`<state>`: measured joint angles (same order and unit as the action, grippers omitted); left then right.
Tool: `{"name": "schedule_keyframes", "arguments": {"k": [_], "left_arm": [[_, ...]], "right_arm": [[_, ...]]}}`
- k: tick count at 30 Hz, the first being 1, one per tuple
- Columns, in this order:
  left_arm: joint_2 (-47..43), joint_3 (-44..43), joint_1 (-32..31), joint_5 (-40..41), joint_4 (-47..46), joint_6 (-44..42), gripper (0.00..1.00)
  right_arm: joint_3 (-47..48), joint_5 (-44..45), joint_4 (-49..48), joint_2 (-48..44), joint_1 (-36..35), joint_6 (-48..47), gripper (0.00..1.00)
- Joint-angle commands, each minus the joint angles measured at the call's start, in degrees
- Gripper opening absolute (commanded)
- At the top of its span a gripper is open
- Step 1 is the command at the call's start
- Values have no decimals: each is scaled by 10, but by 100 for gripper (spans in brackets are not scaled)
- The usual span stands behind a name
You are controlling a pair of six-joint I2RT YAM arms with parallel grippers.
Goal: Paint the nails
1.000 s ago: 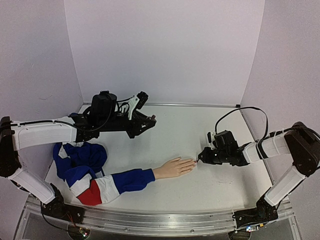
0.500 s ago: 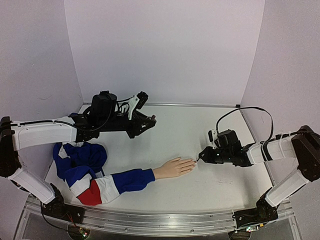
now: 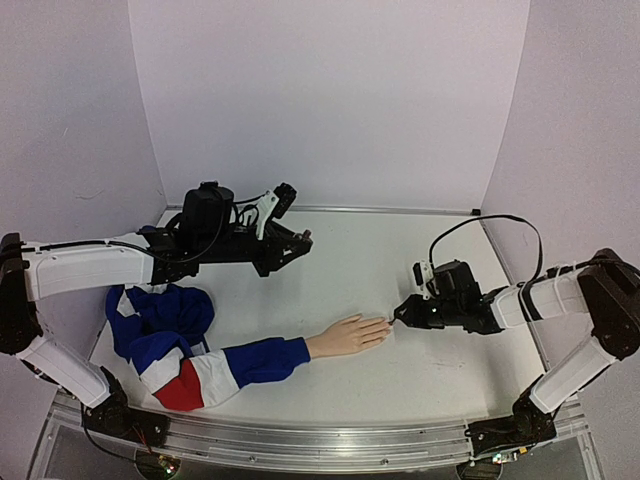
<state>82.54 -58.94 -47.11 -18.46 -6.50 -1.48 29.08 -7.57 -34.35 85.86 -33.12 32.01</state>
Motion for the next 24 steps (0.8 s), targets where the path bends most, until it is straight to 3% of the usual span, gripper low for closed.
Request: {"name": "schedule_keyframes", "arguments": {"k": [1, 24], "left_arm": [[-17, -22, -3, -8, -28, 0, 0], [-12, -25, -3, -9, -28, -2, 0]], "right_arm": [[2, 16, -9, 6, 2, 8, 0], [9, 56, 0, 16, 3, 19, 0]]}}
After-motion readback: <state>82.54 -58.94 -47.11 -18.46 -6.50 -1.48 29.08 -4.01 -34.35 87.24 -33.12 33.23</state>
